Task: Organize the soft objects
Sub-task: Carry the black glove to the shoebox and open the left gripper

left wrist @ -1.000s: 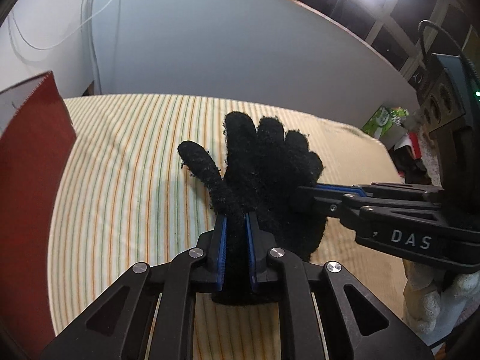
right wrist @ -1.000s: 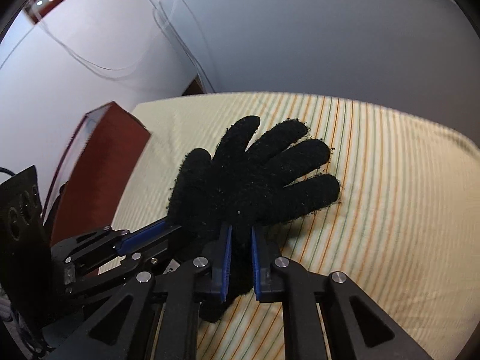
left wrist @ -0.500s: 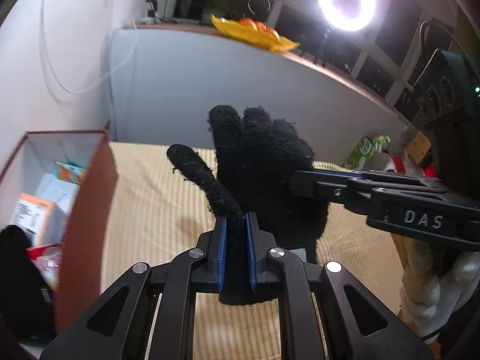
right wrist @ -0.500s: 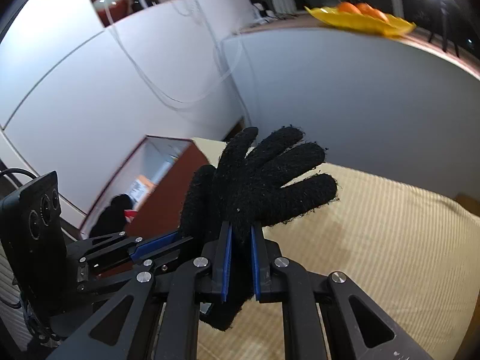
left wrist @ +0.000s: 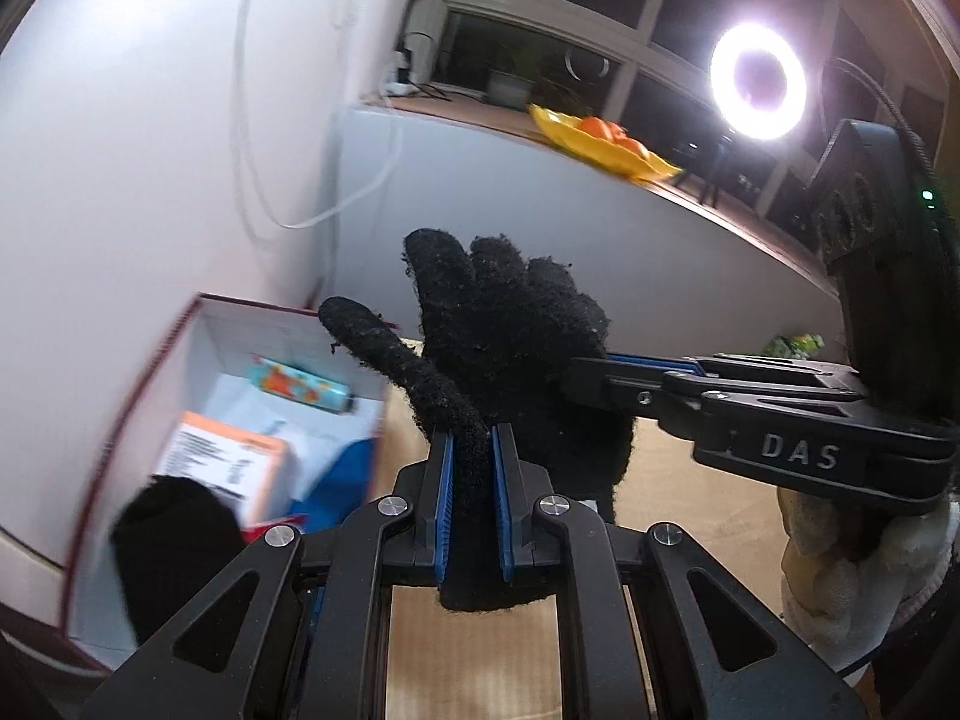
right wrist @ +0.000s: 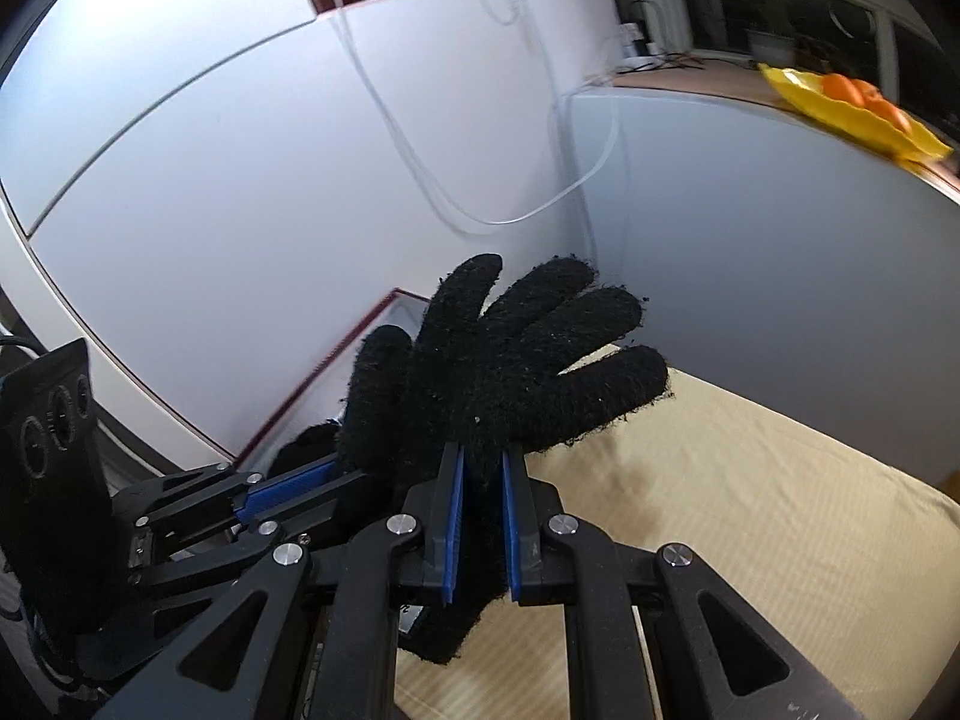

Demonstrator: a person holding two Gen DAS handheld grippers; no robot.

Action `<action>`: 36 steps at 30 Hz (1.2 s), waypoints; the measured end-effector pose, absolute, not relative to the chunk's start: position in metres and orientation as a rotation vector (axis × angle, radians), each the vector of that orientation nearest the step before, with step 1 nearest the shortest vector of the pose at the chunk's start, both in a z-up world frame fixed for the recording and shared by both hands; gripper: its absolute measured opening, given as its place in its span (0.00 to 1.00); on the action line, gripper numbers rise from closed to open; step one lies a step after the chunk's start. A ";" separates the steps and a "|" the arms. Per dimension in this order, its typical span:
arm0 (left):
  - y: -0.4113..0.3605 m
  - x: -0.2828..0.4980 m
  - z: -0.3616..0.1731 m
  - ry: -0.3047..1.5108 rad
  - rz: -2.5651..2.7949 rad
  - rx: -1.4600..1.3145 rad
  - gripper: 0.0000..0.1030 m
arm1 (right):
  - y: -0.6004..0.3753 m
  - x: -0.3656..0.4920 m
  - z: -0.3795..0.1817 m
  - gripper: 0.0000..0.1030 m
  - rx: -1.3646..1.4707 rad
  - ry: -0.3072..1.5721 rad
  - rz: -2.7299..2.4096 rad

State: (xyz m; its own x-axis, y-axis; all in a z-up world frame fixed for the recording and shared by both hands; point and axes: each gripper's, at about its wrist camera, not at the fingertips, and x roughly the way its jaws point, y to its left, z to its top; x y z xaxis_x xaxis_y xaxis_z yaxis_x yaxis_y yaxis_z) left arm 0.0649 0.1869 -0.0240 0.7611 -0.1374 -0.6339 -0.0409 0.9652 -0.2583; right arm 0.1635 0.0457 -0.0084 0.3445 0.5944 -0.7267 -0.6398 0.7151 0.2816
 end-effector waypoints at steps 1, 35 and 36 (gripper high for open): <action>0.191 0.064 -0.023 0.704 -0.044 -0.268 0.10 | 0.054 0.165 -0.011 0.11 -0.057 0.923 0.809; 0.258 0.060 -0.057 0.765 0.246 -0.229 0.51 | 0.120 0.184 -0.038 0.41 -0.201 0.912 0.807; 0.256 0.057 -0.056 0.763 0.246 -0.229 0.51 | 0.114 0.181 -0.037 0.41 -0.200 0.905 0.811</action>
State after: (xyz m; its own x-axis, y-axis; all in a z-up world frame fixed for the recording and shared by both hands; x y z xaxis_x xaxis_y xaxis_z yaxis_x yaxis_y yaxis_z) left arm 0.0570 0.2561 -0.0557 0.6971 0.1360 -0.7039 -0.3010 0.9467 -0.1151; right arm 0.1808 0.1140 -0.0369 0.3500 0.5416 -0.7643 -0.7006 0.6929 0.1702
